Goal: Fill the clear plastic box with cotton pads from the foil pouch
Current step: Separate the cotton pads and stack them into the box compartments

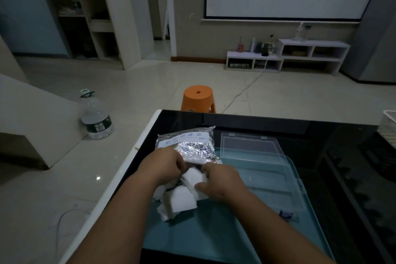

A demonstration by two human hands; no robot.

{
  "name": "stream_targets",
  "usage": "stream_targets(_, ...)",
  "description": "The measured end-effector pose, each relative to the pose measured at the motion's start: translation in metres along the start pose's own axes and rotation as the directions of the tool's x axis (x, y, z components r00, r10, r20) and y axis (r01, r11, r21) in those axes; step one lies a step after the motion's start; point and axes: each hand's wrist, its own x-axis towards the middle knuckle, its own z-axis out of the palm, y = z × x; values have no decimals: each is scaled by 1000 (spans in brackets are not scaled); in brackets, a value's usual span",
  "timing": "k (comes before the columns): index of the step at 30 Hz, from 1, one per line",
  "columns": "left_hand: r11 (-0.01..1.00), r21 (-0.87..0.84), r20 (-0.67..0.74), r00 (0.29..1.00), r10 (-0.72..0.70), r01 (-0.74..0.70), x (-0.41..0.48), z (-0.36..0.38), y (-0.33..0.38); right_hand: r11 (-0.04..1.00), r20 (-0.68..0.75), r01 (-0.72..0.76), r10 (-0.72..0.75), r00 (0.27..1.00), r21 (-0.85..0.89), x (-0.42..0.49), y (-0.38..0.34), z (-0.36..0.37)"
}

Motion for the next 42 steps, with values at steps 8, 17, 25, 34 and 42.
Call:
stream_targets(8, 999, -48, 19, 1000, 1, 0, -2, -2, 2, 997, 122, -59, 54, 991, 43, -1, -3, -7)
stream_targets(17, 987, -161, 13, 1000, -24, 26, -2, -6, 3, 880, 20, -117, 122, 992, 461, -7, 6, -20)
stream_targets(25, 789, -613, -118, 985, -128, 29, 3, 5, 19, 652, -63, -149, 290, 955, 744, -21, 28, -46)
stream_targets(34, 274, -958, 56, 990, -126, 89, -12, 22, 87, 495, -143, -71, 382, 913, 866, -41, 35, -49)
stream_targets(42, 180, -981, 30, 978, -206, 68, 0, 21, 91, 471, -159, -37, 369, 916, 881, -44, 38, -59)
